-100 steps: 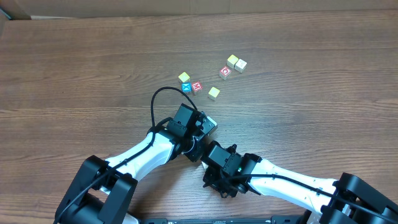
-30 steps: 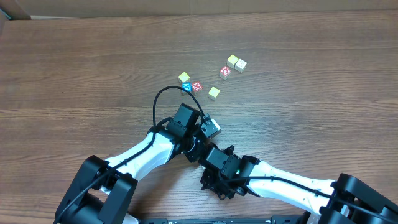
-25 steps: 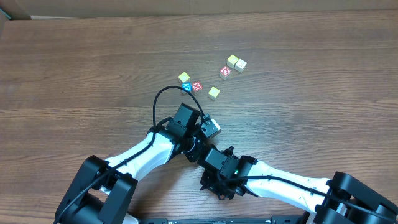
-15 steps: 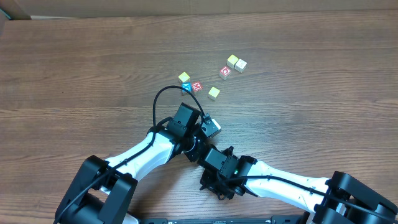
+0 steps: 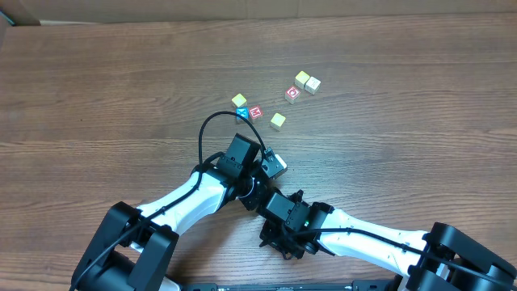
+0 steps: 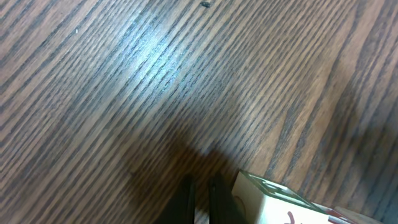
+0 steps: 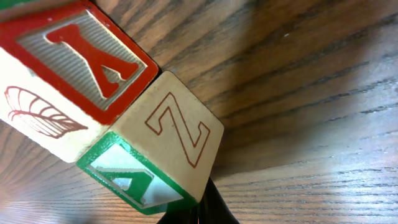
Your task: Flip 3 blocks
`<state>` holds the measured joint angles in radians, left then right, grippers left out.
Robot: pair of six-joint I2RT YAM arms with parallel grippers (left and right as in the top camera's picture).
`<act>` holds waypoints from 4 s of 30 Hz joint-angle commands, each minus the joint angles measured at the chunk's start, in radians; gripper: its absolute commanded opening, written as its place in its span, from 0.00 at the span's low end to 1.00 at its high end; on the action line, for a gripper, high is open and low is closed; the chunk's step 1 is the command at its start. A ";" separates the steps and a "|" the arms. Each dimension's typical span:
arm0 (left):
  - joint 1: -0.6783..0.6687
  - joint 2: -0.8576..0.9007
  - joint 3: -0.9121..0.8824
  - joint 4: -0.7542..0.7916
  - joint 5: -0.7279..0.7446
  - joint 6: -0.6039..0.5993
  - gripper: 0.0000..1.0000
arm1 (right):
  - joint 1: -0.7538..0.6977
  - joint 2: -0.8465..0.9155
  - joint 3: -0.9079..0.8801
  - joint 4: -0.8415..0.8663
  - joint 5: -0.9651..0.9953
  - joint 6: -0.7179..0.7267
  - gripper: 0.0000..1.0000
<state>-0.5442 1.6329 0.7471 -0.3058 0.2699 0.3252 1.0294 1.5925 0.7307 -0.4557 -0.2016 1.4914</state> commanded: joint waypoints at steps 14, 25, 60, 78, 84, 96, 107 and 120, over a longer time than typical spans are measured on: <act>-0.019 0.015 0.004 0.023 -0.019 -0.035 0.04 | -0.003 0.009 0.001 0.014 0.037 0.002 0.04; -0.019 0.015 0.004 0.032 -0.023 -0.041 0.04 | -0.003 0.009 0.002 0.014 0.037 0.002 0.04; -0.017 0.016 0.004 0.104 -0.177 -0.177 0.04 | 0.006 0.009 0.002 0.014 0.037 0.002 0.04; 0.071 0.016 0.004 0.107 -0.169 -0.298 0.04 | 0.084 0.005 0.002 -0.014 0.001 0.081 0.04; 0.084 0.016 0.004 0.104 -0.166 -0.313 0.04 | 0.113 -0.027 0.002 -0.078 0.002 0.122 0.04; 0.223 0.016 0.004 0.045 -0.174 -0.547 0.09 | 0.142 -0.179 0.002 -0.322 0.121 0.257 0.04; 0.547 -0.053 0.013 -0.164 -0.129 -0.714 0.14 | -0.104 -0.362 0.002 -0.597 0.290 0.264 0.04; 0.615 -0.619 0.063 -0.379 -0.245 -0.693 0.30 | -0.657 -0.454 0.288 -0.770 0.431 -0.264 0.14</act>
<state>0.0719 1.1271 0.7780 -0.6659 0.0711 -0.3645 0.4450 1.1603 0.8997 -1.2060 0.1730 1.4277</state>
